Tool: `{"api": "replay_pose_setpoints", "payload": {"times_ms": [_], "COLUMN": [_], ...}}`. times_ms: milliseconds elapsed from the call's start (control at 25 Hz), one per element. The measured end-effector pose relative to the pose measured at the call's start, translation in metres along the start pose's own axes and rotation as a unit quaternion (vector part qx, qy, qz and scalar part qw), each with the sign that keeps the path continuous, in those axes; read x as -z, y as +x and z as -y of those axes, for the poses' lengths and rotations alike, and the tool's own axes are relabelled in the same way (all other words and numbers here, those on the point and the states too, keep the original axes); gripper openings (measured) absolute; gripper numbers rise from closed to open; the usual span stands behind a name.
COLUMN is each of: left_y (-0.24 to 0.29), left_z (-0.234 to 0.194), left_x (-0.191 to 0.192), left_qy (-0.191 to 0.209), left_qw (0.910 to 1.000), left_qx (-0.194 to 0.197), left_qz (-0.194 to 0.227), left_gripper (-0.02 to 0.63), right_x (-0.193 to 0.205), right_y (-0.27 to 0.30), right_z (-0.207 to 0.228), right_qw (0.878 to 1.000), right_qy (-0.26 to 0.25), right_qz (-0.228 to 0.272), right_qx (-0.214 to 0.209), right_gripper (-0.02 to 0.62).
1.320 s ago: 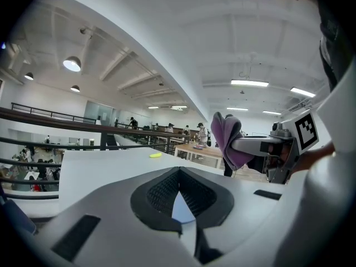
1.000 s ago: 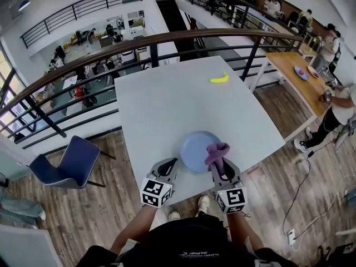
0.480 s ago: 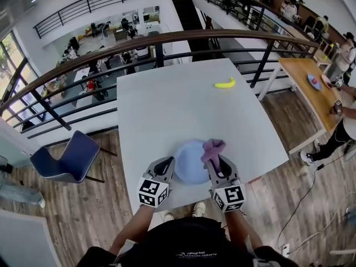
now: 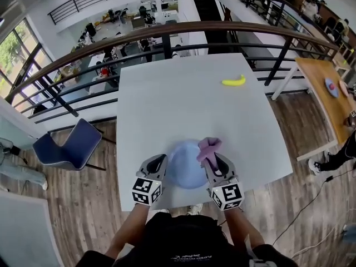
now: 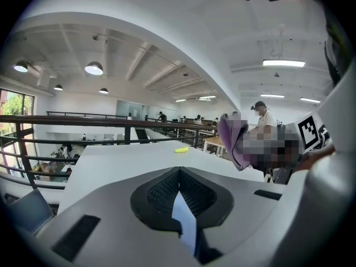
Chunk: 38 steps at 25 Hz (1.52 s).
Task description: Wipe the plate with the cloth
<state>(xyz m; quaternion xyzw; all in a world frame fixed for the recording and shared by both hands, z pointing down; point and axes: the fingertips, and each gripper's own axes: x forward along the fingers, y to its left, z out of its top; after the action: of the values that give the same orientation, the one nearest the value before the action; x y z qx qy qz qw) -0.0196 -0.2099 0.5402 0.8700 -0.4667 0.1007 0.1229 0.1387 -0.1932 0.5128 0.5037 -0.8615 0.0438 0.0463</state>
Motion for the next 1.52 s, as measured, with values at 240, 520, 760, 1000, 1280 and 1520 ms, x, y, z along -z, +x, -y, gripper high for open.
{"api": "replay_pose_setpoints", "payload": {"times_ms": [240,520,760,1000,1280,1520], "left_y": [0.007,0.020,0.033,0.038,0.046,0.058], "left_z": [-0.013,-0.018,-0.028,-0.034,-0.043,-0.046], "left_x": [0.013,0.019,0.013,0.038,0.074,0.108], "left_qy": [-0.010,-0.012,-0.021,-0.051,-0.082,-0.097], "left_qw": [0.9995,0.9995,0.9990,0.9960,0.9904,0.9796], "left_qx": [-0.030,-0.029,0.000,0.034,0.024,0.015], "left_qz": [-0.005,-0.007,-0.040,-0.065,-0.109,-0.176], "left_gripper": [0.012,0.012,0.012,0.014,0.050,0.132], "right_x": [0.012,0.007,-0.004,0.034,0.070,0.093], "right_y": [0.011,0.017,0.032,0.038,0.039,0.042], "right_z": [0.006,0.009,0.012,0.000,-0.004,-0.008], "right_qw": [0.999,1.000,1.000,0.998,0.994,0.991], "right_qy": [-0.017,-0.020,-0.018,-0.019,-0.001,-0.003], "right_qz": [-0.008,-0.005,-0.023,-0.068,-0.105,-0.137], "right_qx": [-0.025,-0.020,-0.006,-0.001,0.000,-0.004], "right_gripper": [0.106,0.106,0.106,0.106,0.106,0.106]}}
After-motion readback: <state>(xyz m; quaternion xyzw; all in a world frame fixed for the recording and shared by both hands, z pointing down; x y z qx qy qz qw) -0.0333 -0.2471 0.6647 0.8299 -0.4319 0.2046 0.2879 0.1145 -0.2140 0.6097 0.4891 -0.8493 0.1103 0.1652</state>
